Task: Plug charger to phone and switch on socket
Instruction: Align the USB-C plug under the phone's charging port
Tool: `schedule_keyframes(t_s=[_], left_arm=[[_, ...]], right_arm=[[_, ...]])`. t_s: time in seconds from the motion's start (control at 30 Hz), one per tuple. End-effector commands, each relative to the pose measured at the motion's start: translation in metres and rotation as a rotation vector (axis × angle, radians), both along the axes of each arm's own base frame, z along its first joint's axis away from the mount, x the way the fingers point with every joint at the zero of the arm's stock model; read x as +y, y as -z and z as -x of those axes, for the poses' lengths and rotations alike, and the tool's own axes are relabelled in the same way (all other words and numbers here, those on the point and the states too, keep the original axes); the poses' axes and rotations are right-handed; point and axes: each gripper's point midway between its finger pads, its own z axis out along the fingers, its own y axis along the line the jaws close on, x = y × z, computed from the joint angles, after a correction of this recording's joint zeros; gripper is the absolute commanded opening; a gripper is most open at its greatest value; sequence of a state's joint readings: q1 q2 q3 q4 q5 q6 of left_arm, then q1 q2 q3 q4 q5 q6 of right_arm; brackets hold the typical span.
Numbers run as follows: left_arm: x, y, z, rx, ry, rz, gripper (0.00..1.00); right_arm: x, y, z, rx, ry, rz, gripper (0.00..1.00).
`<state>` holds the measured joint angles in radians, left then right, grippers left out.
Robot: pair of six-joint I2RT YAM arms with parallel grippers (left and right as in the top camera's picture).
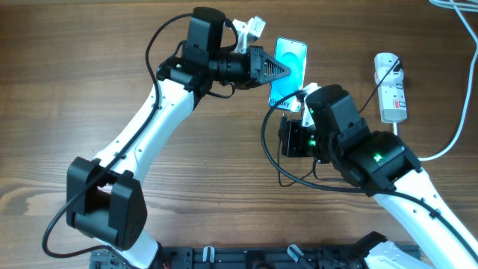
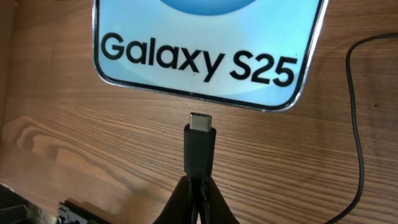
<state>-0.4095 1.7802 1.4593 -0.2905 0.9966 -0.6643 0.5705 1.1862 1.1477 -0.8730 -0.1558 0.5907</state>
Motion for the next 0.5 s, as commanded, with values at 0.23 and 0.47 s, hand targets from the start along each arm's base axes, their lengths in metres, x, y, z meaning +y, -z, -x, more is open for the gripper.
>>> schedule_keyframes(t_s=[0.23,0.47], left_arm=[[-0.0014,-0.0204,0.0082,-0.053,0.044,0.04,0.04],[-0.0015,-0.0209,0.0092,-0.058,0.051,0.043,0.04]], right_arm=[[0.0037,-0.01,-0.0085,-0.036,0.015,-0.03,0.04],[0.0042,-0.0107,-0.0092,-0.041,0.014,-0.032,0.04]])
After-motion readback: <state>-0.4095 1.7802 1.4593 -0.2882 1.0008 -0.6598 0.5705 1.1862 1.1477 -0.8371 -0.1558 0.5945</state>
